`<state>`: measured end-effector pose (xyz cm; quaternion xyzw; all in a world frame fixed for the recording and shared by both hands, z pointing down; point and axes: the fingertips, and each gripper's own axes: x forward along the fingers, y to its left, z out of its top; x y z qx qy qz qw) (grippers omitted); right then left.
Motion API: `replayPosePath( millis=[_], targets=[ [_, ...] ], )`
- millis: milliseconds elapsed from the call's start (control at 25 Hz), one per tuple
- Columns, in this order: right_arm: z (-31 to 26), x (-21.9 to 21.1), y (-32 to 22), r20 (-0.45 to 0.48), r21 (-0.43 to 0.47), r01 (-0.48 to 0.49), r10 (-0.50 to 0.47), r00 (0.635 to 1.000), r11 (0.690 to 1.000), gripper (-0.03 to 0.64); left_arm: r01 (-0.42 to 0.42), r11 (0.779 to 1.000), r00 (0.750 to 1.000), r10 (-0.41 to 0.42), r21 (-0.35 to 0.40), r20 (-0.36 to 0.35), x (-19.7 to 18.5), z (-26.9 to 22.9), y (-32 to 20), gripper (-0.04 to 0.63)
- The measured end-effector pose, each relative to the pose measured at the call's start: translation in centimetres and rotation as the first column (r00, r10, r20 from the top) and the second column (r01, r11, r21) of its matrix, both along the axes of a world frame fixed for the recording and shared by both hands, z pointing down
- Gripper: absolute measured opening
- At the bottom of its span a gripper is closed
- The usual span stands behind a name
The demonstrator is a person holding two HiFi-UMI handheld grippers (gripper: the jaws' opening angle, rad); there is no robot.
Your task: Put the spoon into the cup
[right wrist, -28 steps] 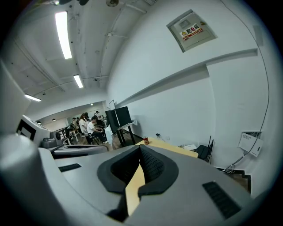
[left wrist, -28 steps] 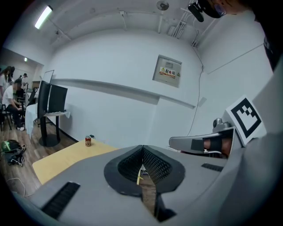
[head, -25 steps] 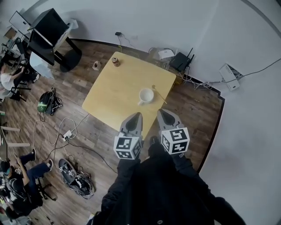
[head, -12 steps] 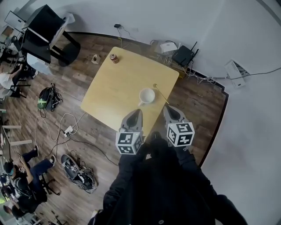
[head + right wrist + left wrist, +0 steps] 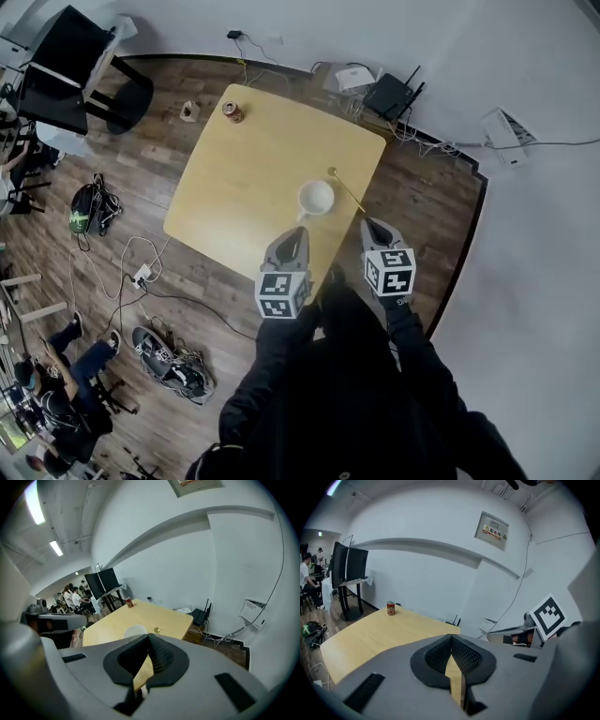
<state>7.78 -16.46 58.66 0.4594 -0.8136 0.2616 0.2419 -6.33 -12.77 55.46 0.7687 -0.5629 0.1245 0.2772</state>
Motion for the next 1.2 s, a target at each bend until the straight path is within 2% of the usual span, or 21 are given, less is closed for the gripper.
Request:
replayPosePath(
  millis=[240,480,680,960,1200],
  targets=[
    [5.7,0.7,-1.3,-0.086,-0.053,0.046,-0.051,0.995,0.998,0.02,-0.027,0.994,1.0,0.026,-0.106,-0.01,0.7,5.6,-0.3,0.032],
    [11.5,1.6,-2.7,-0.173,-0.101,0.131,-0.147,0.974,0.986,0.02,-0.044,0.985,0.999,0.042,-0.169,-0.015,1.9,9.9,-1.0,0.032],
    [15.4,2.3,-3.6,-0.208,-0.139,0.175,-0.202,0.957,0.975,0.057,-0.081,0.978,0.997,0.079,-0.192,-0.016,3.6,12.2,-1.3,0.034],
    [19.8,2.8,-4.1,-0.242,-0.201,0.255,-0.3,0.923,0.946,0.106,-0.089,0.973,0.996,0.087,-0.212,-0.018,4.7,14.5,-1.9,0.034],
    [21.5,2.3,-4.4,-0.278,-0.224,0.322,-0.377,0.884,0.92,0.11,-0.084,0.972,0.996,0.082,-0.22,-0.019,4.3,15.3,-1.7,0.034]
  ],
)
